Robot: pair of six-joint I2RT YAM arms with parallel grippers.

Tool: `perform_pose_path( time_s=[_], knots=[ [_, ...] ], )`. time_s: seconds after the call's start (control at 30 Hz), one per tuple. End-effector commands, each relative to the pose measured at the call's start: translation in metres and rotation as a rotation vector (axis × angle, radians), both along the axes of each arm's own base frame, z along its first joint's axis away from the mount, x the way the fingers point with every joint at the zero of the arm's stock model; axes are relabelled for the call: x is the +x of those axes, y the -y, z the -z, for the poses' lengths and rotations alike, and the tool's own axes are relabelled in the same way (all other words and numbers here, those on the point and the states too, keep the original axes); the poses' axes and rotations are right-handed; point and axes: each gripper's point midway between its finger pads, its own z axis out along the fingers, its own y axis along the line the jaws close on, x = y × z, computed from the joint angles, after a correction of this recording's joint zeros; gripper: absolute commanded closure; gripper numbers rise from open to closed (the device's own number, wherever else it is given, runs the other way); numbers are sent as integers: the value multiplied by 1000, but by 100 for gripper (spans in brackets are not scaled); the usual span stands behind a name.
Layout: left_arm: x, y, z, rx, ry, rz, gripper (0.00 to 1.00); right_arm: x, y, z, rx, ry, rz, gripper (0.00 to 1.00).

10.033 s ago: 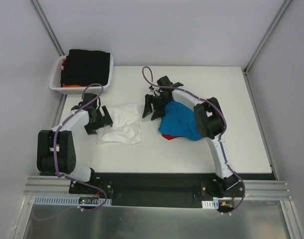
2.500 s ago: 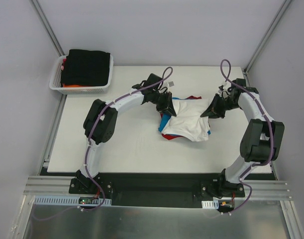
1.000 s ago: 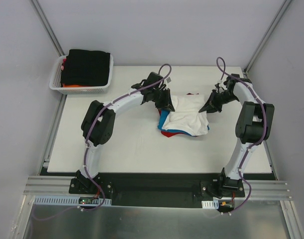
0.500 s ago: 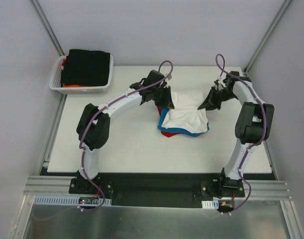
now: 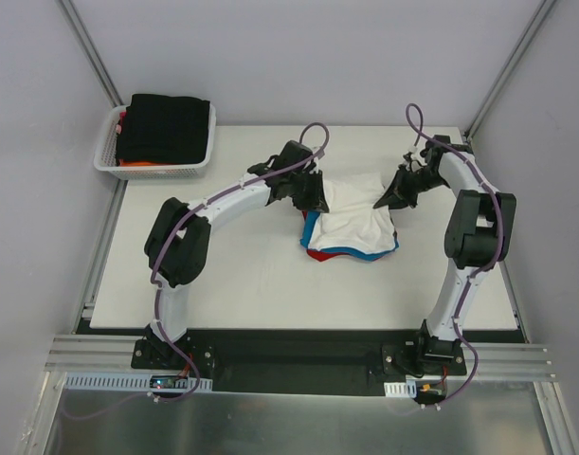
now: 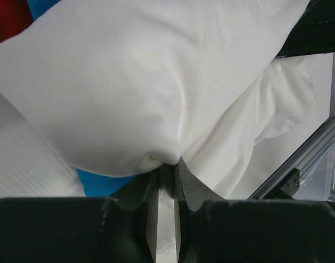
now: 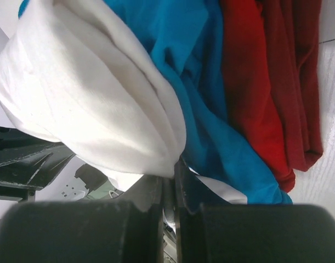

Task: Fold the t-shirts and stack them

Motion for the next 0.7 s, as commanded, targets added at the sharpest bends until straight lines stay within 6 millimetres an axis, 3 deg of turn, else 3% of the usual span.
perform_pose_path(
  time_s=[0.0,0.07,0.13,0.17,0.2,0.3,0.4,0.5,0.6,0.63,0.67],
  knots=[
    [-15,-25,-5,66,-38,-28,100,26,28,4,-115,90,37,99],
    [-15,-23,1,67,-52,-24,95,24,29,7,-123,84,33,96],
    [-14,-22,5,67,-61,-28,75,22,29,10,-125,76,28,84],
    [-13,-21,4,67,-60,-29,38,22,30,10,-127,78,28,54],
    [-13,-20,5,65,-64,-29,3,21,30,9,-129,79,25,4],
    [-10,-20,4,64,-63,-37,1,19,32,7,-145,90,26,4],
    [-7,-24,1,81,-37,-51,1,21,32,-10,-157,157,30,4],
    [1,-27,-21,77,36,-62,1,23,27,-37,-134,234,28,4],
    [5,-17,-50,21,76,-34,1,22,16,-64,-104,297,21,2],
    [8,-12,-61,-5,87,-26,5,22,12,-69,-97,308,17,6],
    [6,-8,-65,-22,78,-15,13,20,10,-77,-93,328,14,20]
  ],
)
